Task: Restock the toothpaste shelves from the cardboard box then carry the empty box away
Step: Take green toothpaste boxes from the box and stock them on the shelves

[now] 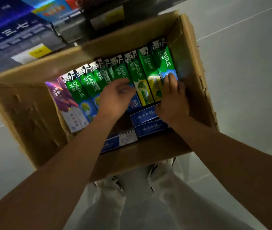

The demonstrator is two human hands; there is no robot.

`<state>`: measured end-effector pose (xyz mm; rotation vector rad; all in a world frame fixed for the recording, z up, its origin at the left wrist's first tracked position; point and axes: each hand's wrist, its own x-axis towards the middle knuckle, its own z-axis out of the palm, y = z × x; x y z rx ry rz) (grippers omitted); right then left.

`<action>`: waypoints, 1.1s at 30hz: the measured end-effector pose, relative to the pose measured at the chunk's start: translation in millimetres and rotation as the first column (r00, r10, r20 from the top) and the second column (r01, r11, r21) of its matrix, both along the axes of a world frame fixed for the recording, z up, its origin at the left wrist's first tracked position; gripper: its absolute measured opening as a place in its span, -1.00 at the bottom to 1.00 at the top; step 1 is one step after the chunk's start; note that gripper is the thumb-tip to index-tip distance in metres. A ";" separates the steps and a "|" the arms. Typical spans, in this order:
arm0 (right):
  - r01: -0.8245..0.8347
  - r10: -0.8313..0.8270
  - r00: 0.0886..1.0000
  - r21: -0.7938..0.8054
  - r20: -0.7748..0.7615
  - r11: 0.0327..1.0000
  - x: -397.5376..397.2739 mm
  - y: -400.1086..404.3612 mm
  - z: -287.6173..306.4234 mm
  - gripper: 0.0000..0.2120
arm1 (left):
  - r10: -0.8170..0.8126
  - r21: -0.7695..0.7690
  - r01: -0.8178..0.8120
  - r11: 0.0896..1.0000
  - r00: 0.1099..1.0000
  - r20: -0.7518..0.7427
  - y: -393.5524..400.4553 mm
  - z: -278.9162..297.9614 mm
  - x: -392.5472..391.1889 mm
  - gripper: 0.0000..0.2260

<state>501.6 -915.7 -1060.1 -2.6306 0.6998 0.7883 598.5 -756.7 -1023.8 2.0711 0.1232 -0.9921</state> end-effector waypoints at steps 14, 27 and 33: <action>0.367 -0.432 0.860 0.257 0.273 0.894 0.1 1.9 -4.5 -0.44 | 0.085 -0.016 -0.085 0.996 0.996 -0.034 7.3 -8.6 -4.2 -0.78; 0.106 -0.166 0.985 0.608 0.042 0.787 -52.3 33.3 110.6 -0.31 | 0.256 -0.119 -0.314 0.942 0.901 -0.352 71.9 83.0 -18.2 -0.64; 0.077 -0.143 0.988 0.633 0.052 0.770 -43.6 64.8 141.9 -0.33 | 0.301 -0.156 -0.397 0.904 0.853 -0.425 122.6 114.7 -37.4 -0.62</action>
